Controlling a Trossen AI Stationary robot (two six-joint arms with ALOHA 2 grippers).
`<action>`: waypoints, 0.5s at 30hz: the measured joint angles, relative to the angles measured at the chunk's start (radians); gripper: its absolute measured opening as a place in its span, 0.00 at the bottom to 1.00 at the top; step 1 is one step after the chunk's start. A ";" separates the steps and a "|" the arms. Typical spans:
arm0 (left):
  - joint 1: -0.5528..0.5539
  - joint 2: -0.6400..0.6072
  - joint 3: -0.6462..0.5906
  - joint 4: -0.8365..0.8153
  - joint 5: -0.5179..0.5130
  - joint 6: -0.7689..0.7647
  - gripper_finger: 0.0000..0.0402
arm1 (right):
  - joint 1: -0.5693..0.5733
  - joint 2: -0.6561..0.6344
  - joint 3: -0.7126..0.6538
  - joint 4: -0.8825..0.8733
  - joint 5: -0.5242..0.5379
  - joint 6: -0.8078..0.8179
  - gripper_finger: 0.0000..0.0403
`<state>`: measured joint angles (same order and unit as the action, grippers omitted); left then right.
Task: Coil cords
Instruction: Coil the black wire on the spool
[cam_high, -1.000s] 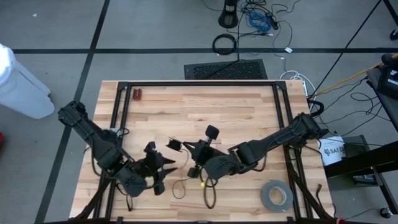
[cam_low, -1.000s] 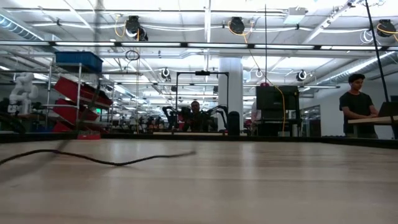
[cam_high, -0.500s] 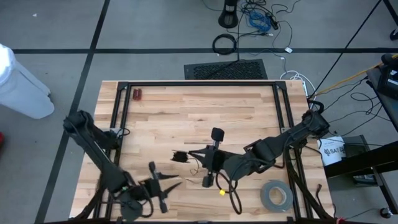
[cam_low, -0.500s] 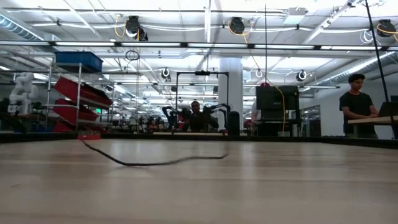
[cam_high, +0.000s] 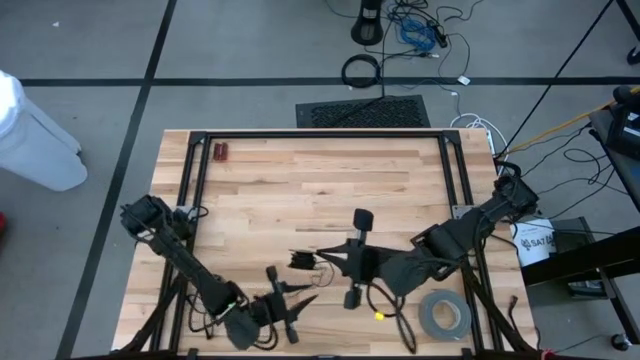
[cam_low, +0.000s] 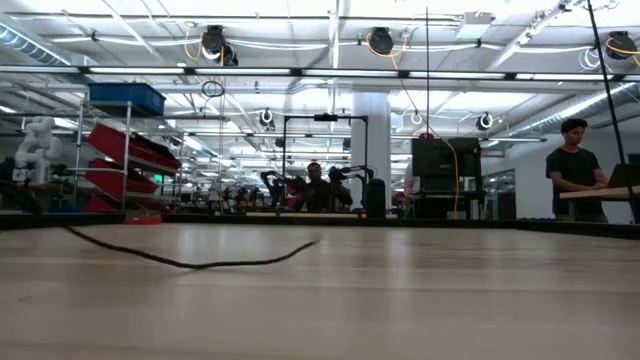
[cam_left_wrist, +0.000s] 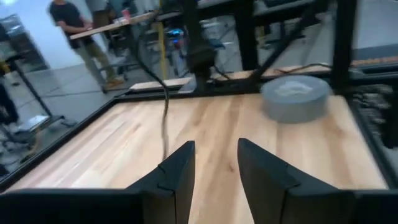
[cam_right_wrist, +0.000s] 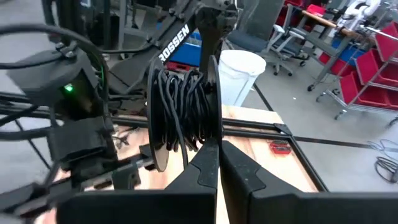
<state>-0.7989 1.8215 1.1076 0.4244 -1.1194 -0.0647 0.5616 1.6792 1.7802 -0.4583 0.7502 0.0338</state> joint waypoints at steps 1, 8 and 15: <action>-0.018 -0.006 0.000 -0.010 0.000 0.001 0.32 | 0.006 -0.010 0.000 -0.008 -0.001 0.006 0.00; -0.119 -0.038 0.006 0.222 -0.036 0.319 0.32 | 0.038 -0.065 0.000 -0.069 -0.001 0.057 0.00; -0.018 -0.040 0.009 0.456 0.255 0.509 0.32 | 0.042 -0.068 0.000 -0.046 -0.027 0.061 0.00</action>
<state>-0.8164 1.7817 1.1164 0.8803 -0.8648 0.4446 0.6041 1.6108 1.7805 -0.5045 0.7227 0.0950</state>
